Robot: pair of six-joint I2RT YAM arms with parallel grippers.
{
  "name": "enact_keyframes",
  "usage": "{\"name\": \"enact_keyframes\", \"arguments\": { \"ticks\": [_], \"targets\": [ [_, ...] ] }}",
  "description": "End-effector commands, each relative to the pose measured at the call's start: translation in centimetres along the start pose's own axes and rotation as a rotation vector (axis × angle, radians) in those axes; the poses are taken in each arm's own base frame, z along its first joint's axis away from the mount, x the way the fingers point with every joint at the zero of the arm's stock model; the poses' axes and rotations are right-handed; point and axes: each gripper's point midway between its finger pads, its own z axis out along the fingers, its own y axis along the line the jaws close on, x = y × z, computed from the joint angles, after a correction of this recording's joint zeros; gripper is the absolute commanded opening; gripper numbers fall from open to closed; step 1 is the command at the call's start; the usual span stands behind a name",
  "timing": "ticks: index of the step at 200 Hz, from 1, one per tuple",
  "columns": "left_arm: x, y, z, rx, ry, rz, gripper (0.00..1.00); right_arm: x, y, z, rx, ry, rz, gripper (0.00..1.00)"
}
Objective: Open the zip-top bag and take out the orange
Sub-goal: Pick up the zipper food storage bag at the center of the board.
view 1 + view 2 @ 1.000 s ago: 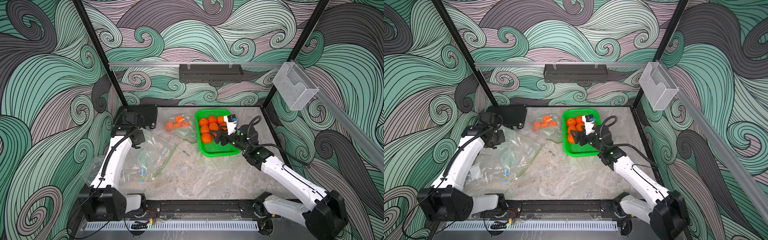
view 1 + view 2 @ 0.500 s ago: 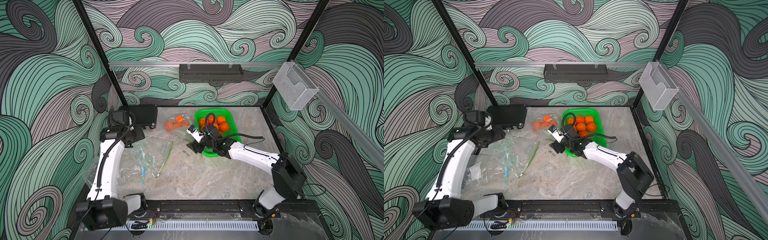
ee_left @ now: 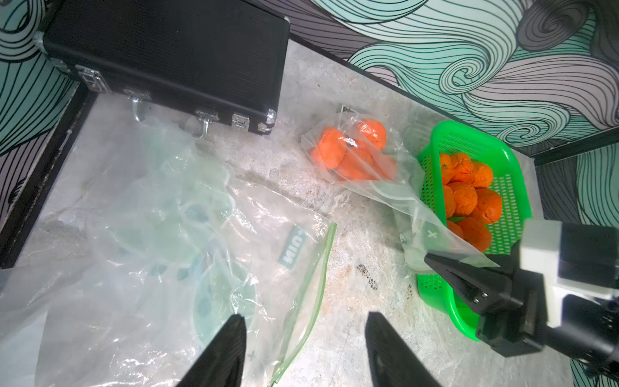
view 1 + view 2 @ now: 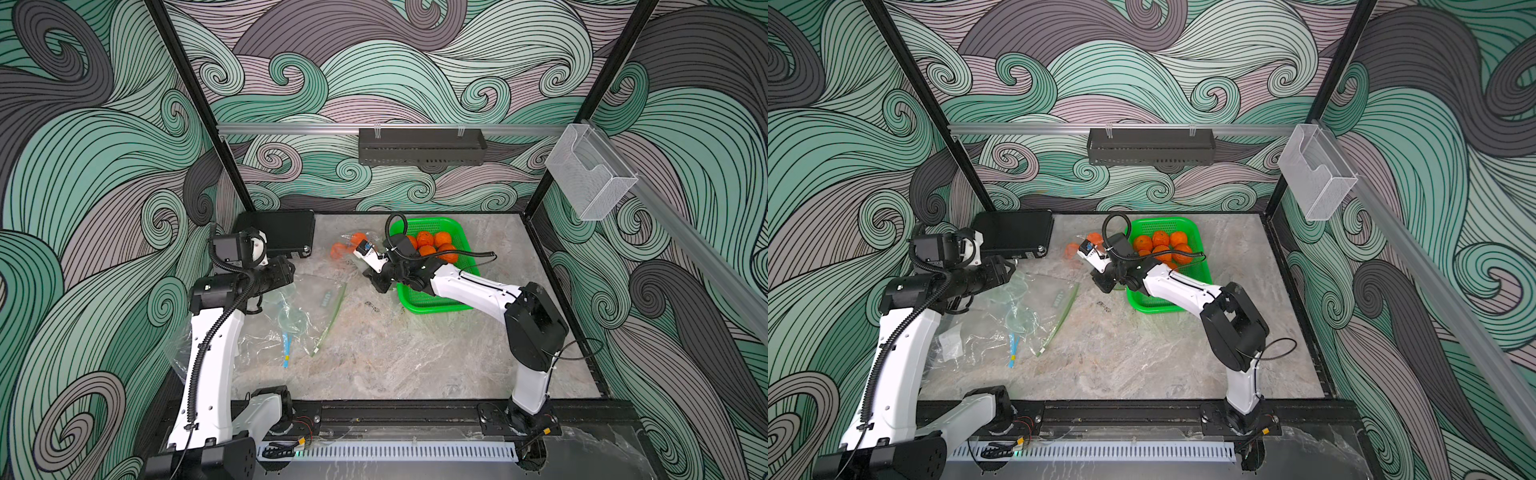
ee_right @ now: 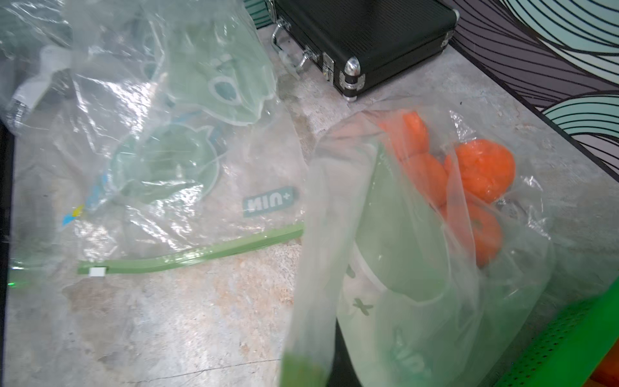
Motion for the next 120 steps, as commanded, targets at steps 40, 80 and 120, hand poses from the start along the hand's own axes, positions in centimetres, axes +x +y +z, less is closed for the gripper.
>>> {"name": "enact_keyframes", "arguments": {
  "ticks": [40, 80, 120],
  "targets": [
    [-3.0, -9.9, -3.2, 0.501, -0.354, 0.496, 0.64, -4.7, 5.1, -6.1, -0.235, -0.084, 0.258, 0.01],
    [0.0, -13.4, -4.0, 0.679, -0.392, 0.904, 0.72, -2.6, 5.9, -7.8, -0.254, -0.071, 0.205, 0.02],
    [2.6, -14.5, -2.4, 0.799, -0.353, 1.111, 0.73, -1.8, 6.6, -9.5, -0.319, -0.083, 0.165, 0.03]
  ]
}}
